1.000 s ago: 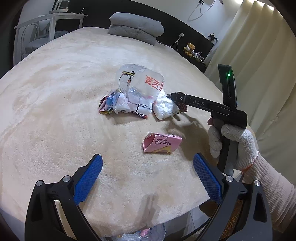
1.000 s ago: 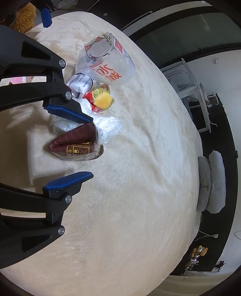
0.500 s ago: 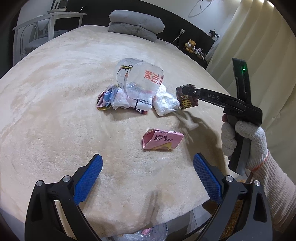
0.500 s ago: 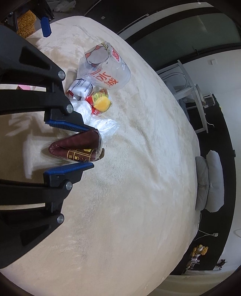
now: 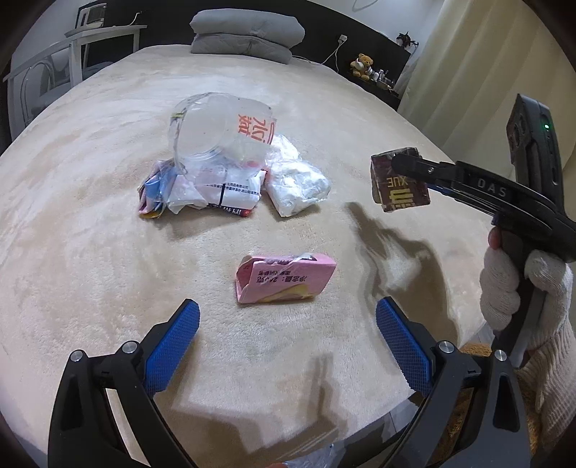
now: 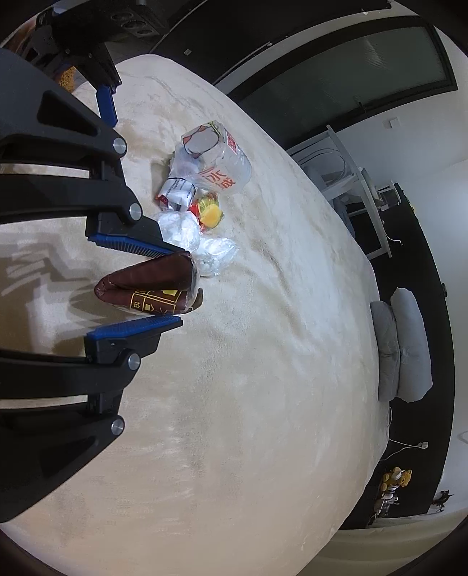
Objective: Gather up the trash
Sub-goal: 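Grasp the dark brown snack wrapper with the right tool while the left tool grasps the pink juice box, then carry both held items down past the bed edge toward the clear plastic bag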
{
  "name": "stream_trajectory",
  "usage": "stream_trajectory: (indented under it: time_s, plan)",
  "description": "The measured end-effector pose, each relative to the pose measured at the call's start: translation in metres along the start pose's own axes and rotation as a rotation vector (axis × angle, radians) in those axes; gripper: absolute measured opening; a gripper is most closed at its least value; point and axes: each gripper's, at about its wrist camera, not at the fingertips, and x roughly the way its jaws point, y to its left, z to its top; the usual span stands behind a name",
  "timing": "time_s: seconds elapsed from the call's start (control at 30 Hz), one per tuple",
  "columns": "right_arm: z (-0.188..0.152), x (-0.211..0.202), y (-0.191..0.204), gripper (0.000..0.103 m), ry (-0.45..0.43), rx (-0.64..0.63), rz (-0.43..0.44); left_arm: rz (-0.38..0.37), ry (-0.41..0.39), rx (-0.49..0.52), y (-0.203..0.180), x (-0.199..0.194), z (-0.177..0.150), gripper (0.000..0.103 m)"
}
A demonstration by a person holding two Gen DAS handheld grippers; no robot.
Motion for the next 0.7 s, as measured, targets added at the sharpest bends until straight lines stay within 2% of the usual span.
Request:
stream_trajectory:
  time_s: [0.3,0.47,0.5,0.53,0.57,0.7]
  plan:
    - [-0.009,-0.012,0.002,0.034,0.009,-0.002,0.030,0.120,0.008,0.084,-0.016,0.031,0.017,0.096]
    - [-0.011,-0.017,0.004,0.034,-0.001,-0.005,0.047,0.154,0.022,0.102,-0.020,0.043,0.025,0.094]
    - [-0.011,-0.017,0.005,0.034,-0.001,-0.005,0.049,0.155,0.032,0.099,-0.019,0.046,0.025,0.088]
    - [-0.012,-0.018,0.005,0.034,-0.001,-0.007,0.049,0.159,0.047,0.097,-0.019,0.049,0.025,0.071]
    - [-0.012,-0.018,0.005,0.034,-0.001,-0.008,0.050,0.167,0.062,0.094,-0.017,0.053,0.024,0.066]
    - [-0.012,-0.017,0.004,0.034,0.004,-0.006,0.048,0.163,0.049,0.086,-0.015,0.051,0.025,0.066]
